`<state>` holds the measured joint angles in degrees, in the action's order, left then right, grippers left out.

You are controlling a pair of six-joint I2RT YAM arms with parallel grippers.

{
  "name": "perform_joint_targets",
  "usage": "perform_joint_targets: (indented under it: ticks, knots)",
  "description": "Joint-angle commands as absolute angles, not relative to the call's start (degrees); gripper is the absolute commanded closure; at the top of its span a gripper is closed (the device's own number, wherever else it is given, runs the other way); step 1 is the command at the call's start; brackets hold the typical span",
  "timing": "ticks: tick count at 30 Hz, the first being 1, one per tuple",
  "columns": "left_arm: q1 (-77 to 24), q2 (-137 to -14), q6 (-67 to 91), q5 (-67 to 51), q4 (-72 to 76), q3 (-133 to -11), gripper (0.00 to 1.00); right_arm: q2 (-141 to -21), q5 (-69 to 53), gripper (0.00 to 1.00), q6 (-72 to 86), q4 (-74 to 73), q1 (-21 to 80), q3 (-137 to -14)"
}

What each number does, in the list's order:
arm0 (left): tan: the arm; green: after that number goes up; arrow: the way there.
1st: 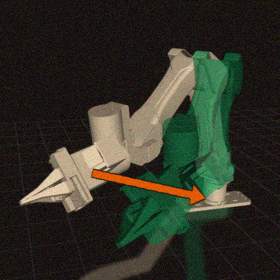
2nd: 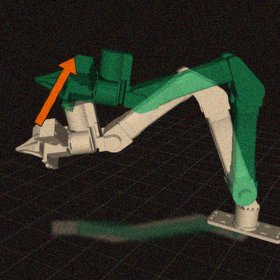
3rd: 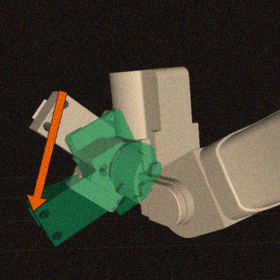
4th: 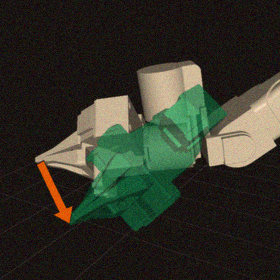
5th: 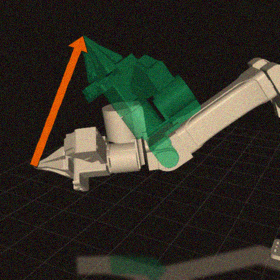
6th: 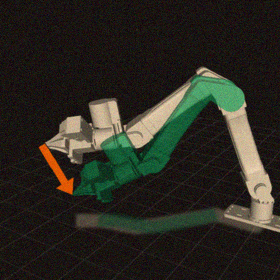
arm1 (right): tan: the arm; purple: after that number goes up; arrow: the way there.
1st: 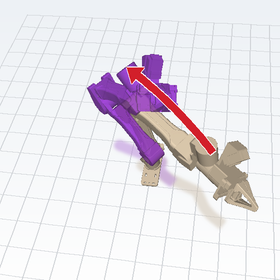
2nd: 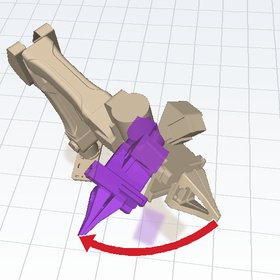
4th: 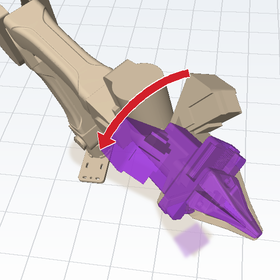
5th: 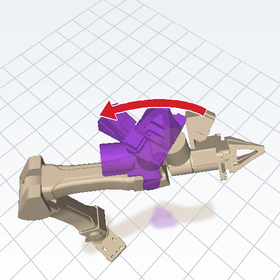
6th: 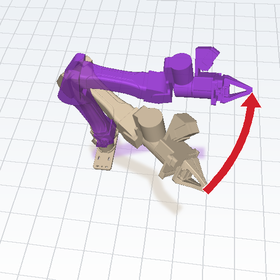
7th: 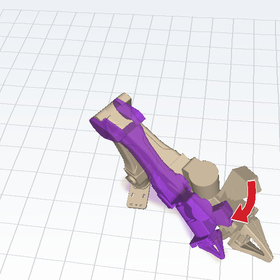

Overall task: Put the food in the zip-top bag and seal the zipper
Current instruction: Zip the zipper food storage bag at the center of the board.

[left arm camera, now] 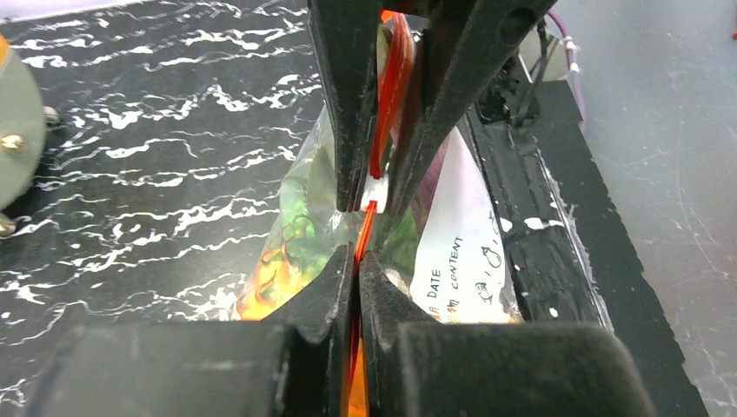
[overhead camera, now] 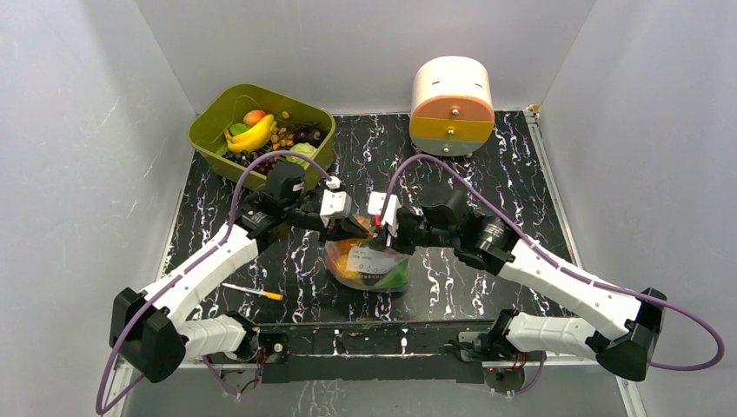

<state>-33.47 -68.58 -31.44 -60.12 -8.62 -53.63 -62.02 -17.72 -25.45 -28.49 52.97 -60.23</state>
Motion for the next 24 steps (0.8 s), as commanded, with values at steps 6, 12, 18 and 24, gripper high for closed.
perform_joint_targets:
  ticks: [6, 12, 18, 24]
  knots:
    - [-33.98, -63.07, -26.74, -55.22, 2.20, -50.38, 1.00, -57.31, -0.05, 0.51, 10.99, -26.20, 53.26, -68.31]
    - [-33.96, -62.28, -27.23, -55.47, 2.89, -49.68, 1.00, -55.39, 8.39, 0.56, 24.44, -38.79, 53.25, -70.49]
    - [-33.98, -61.55, -26.82, -55.55, 4.08, -48.35, 1.00, -56.57, 11.21, 0.61, 28.43, -46.06, 53.26, -72.95]
    - [-33.95, -60.99, -27.06, -55.44, 4.57, -47.97, 1.00, -59.78, 14.18, 0.68, 28.03, -51.24, 53.23, -74.18]
